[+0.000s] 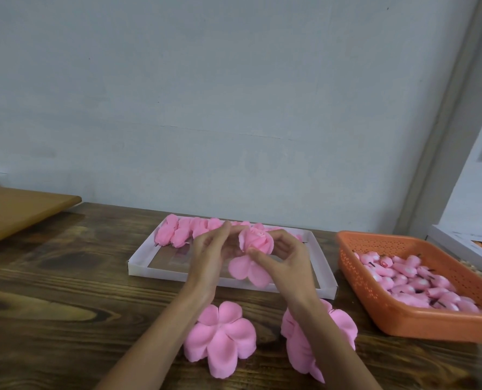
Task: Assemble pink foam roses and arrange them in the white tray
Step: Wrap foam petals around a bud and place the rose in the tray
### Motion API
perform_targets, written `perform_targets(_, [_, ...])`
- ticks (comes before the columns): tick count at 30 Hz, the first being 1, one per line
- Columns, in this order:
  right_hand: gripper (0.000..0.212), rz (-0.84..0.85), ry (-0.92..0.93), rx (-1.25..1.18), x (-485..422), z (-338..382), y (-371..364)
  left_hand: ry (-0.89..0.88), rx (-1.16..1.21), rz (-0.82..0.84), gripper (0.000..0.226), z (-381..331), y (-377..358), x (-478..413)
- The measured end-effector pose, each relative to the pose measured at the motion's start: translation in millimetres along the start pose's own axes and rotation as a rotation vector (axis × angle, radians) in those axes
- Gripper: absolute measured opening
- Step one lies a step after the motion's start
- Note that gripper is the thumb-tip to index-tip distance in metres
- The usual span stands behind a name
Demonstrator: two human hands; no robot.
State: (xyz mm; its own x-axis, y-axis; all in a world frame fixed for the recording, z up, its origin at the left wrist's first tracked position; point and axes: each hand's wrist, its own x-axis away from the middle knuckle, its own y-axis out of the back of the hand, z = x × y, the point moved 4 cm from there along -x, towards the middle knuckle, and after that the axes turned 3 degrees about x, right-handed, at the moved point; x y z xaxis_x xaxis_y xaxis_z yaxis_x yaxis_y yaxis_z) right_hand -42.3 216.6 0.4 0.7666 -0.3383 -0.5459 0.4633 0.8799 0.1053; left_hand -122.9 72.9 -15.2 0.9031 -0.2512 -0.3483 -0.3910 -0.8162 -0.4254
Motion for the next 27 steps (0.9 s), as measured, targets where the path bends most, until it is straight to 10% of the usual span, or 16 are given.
perform_targets(10, [0.016, -0.113, -0.102, -0.186, 1, 3, 11, 0.181, -0.143, 0.205, 0.041, 13, 8, -5])
perform_targets(27, [0.023, 0.08, -0.098, -0.209, 4, 11, -3, 0.183, 0.076, 0.001, 0.022, 16, 3, -1])
